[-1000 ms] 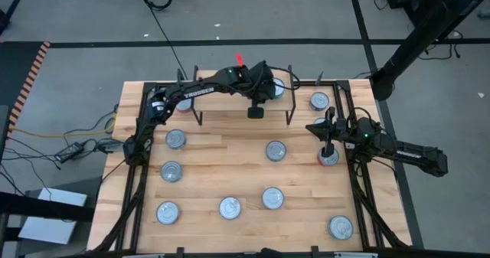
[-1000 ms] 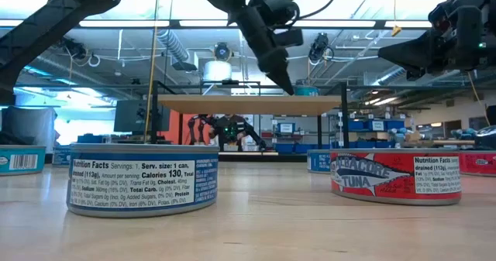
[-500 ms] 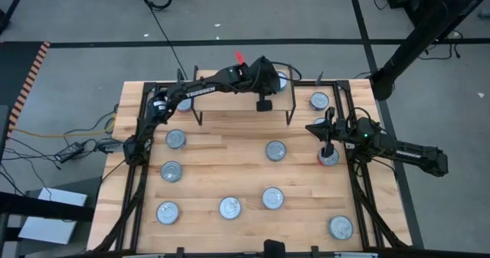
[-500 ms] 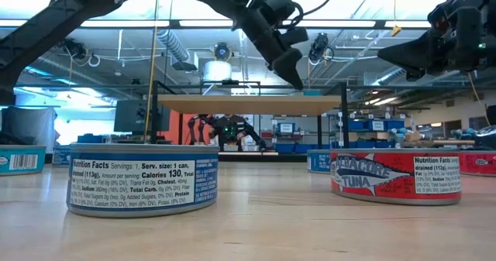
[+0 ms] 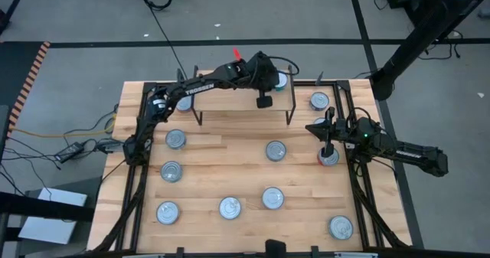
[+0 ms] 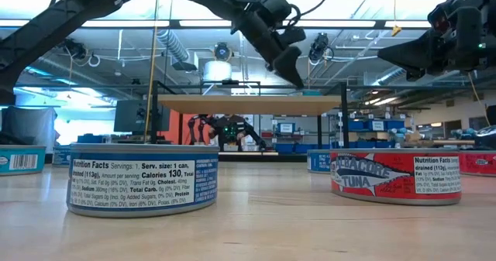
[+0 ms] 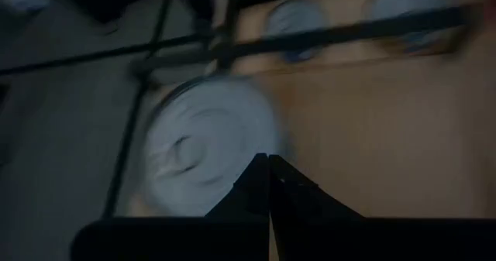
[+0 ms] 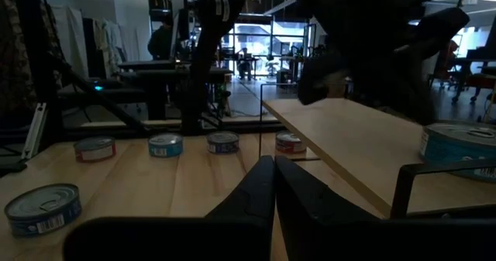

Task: Stack canned seafood by type on shelf
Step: Put the yellow blue tuna can on the shelf

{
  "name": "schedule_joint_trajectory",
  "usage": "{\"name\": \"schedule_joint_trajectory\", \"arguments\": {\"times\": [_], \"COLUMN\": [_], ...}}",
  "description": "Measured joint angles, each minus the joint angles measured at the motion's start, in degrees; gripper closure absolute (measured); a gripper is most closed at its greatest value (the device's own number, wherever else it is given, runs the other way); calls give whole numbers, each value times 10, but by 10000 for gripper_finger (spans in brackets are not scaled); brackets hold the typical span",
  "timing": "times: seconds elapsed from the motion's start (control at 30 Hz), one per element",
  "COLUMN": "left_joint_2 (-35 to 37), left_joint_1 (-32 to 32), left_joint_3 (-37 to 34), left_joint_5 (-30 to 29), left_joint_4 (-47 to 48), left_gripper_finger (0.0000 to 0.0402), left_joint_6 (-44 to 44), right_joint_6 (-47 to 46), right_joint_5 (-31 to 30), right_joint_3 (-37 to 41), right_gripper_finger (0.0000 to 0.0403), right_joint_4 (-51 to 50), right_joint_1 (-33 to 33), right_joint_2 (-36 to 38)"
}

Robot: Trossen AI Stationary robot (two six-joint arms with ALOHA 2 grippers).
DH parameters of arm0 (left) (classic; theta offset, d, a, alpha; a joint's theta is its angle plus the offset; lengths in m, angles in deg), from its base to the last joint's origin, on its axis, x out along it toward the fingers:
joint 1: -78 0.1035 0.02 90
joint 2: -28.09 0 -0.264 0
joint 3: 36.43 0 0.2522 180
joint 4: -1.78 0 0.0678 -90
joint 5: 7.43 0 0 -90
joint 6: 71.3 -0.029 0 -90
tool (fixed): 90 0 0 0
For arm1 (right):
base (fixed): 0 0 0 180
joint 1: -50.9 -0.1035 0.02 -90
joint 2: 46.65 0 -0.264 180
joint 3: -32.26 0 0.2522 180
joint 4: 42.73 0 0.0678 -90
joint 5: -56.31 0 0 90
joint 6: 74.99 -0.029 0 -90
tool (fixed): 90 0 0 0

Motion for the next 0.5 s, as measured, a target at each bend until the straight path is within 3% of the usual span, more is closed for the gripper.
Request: {"name": "schedule_joint_trajectory", "arguments": {"times": [0.13, 0.33, 0.5], "left_joint_2": [0, -17, -26], "left_joint_1": [-14, -10, -3], "left_joint_3": [0, 0, 1], "left_joint_5": [26, -24, -33], "left_joint_4": [8, -14, -27], "left_gripper_finger": [401, 401, 401], "left_joint_6": [-15, -15, -14], "right_joint_6": [0, 0, 0], "right_joint_5": [0, 0, 0], "right_joint_3": [0, 0, 0], "right_gripper_finger": [378, 378, 378], "right_joint_4": [0, 0, 0], "right_joint_1": [0, 0, 0], "right_joint_2": [0, 0, 0]}}
